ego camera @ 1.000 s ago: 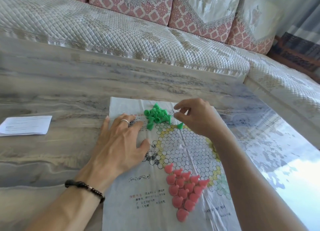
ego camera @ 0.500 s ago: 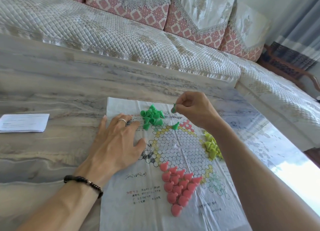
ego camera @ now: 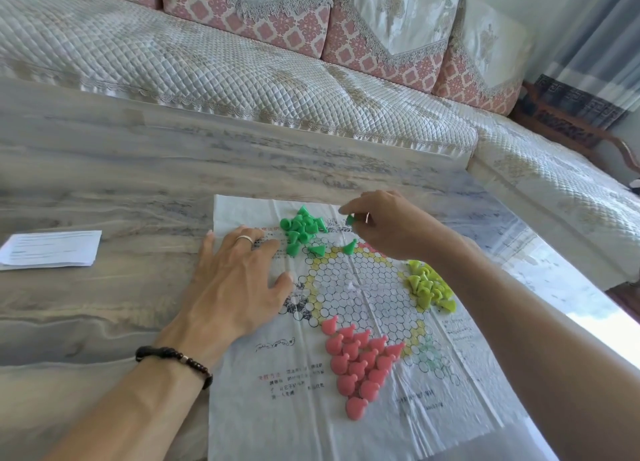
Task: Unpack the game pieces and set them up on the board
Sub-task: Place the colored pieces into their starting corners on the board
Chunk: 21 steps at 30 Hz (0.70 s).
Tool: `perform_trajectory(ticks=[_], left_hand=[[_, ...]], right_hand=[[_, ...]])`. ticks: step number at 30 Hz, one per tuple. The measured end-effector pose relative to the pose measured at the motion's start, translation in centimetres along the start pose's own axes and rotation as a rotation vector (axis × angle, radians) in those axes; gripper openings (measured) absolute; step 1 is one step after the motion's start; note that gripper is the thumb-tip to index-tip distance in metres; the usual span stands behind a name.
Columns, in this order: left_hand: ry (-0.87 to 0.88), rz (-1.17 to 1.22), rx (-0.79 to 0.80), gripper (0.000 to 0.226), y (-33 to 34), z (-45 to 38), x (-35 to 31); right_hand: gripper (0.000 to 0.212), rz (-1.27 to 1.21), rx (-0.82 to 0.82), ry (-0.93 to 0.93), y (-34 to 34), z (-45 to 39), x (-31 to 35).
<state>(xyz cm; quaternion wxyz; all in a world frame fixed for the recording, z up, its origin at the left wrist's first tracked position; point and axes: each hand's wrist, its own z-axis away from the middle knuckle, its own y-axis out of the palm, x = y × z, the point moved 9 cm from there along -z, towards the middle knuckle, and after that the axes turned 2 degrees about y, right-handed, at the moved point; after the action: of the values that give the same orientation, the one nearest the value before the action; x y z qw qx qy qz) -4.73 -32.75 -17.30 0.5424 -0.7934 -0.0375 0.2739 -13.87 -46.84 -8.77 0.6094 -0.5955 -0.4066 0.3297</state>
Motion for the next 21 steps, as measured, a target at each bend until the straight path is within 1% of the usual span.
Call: perform_trajectory(ticks=[7,12,18,21], left_hand=[[0.004,-0.002,-0.004,0.06,0.0,0.0,0.0],[0.002,0.01,-0.011,0.06,-0.1,0.0,0.1],[0.01,0.008,-0.017,0.058,-0.1,-0.1,-0.1],[0.008,0.008,-0.02,0.057,-0.1,0.0,-0.1]], right_hand=[[0.01,0.04,0.032,0.005,0.0,-0.2,0.2],[0.012,0.125,0.079,-0.071,1.1,-0.1,1.1],[0.016,0.218,0.131,-0.094,2.7,-0.1,1.5],[0.017,0.203,0.143,-0.093,2.8,-0.1,1.3]])
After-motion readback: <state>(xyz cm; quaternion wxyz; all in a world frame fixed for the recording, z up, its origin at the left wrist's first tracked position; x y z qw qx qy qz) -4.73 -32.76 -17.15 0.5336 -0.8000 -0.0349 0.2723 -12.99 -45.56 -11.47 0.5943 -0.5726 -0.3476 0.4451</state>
